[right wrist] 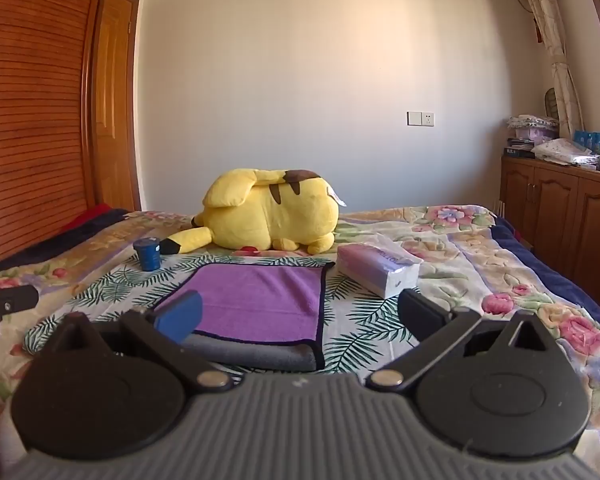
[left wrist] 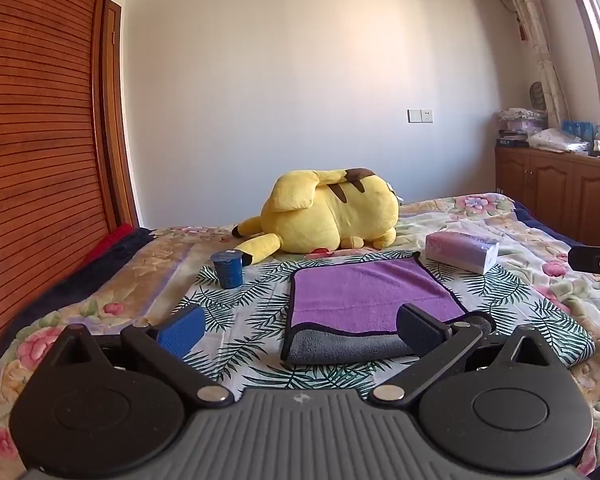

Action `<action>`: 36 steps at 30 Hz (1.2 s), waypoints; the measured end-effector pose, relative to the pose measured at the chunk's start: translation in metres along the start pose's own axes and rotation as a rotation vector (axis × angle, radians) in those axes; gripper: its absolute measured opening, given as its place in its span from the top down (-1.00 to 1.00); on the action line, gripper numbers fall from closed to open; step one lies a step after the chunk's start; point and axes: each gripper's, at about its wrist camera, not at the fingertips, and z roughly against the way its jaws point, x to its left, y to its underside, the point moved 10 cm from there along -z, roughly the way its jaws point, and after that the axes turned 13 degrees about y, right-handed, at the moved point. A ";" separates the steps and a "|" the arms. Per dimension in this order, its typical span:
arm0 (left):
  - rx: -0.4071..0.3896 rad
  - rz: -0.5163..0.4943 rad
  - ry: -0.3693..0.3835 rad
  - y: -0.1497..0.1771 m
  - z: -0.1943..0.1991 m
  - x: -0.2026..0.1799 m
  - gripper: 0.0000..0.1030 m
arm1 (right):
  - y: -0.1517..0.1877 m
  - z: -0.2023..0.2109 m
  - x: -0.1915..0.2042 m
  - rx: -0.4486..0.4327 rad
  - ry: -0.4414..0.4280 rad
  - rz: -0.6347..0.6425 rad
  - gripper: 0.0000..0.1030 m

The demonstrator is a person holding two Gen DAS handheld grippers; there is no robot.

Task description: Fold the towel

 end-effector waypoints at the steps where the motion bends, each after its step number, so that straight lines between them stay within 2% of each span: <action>1: 0.012 -0.016 -0.007 0.002 -0.003 -0.002 -0.69 | 0.000 0.000 0.000 -0.001 0.002 0.002 -1.00; 2: -0.010 -0.013 -0.007 -0.001 0.000 -0.001 -0.69 | -0.001 0.000 0.000 -0.001 0.002 0.002 -1.00; 6: -0.013 -0.005 -0.011 0.000 0.004 -0.002 -0.69 | -0.002 0.001 0.000 -0.001 0.004 0.002 -1.00; 36: -0.008 -0.007 -0.011 0.000 0.000 0.003 -0.69 | -0.001 0.001 0.004 0.003 -0.001 0.001 -1.00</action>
